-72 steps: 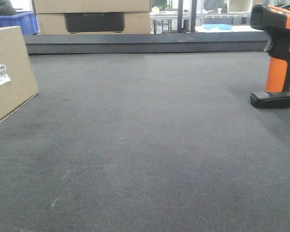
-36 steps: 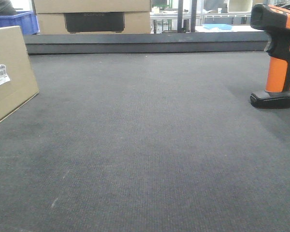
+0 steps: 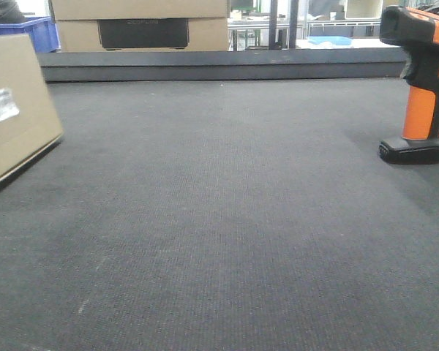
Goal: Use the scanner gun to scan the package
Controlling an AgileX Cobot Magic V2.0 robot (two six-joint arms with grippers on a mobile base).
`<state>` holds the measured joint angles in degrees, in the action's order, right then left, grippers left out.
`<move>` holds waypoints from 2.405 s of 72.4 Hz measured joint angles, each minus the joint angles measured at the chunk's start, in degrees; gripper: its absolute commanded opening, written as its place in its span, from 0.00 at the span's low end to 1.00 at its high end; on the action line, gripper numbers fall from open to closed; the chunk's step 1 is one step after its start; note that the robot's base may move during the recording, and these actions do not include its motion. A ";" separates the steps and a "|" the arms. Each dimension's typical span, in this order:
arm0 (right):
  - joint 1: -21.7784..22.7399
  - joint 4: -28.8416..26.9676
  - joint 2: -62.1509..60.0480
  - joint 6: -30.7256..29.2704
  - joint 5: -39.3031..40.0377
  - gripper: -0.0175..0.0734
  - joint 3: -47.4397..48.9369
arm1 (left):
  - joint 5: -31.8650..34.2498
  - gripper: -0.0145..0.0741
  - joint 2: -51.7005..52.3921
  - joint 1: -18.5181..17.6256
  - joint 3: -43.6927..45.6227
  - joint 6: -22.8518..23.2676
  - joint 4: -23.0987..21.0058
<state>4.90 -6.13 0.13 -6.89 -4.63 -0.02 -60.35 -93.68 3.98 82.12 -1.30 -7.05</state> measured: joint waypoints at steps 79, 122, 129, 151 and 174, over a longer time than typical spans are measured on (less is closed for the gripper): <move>0.00 0.00 0.00 0.00 0.96 0.01 0.00 | 14.27 0.04 -5.10 -27.28 2.91 26.34 -5.97; 0.00 -0.31 8.04 0.00 5.51 0.01 14.63 | 13.59 0.04 -5.10 -27.28 2.91 24.46 -5.82; 0.00 -0.31 13.89 0.00 4.63 0.01 18.12 | 13.48 0.04 -5.10 -27.28 2.91 24.25 -5.82; 0.00 -0.39 31.80 0.00 8.39 0.01 20.29 | 13.48 0.04 -5.10 -27.28 2.91 24.03 -5.82; 0.00 -1.37 40.86 0.00 17.86 0.01 20.29 | 13.48 0.04 -5.10 -27.28 2.91 23.91 -5.82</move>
<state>4.90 -7.50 40.99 -6.89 13.23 20.27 -46.87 -98.78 -23.29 85.03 22.61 -12.87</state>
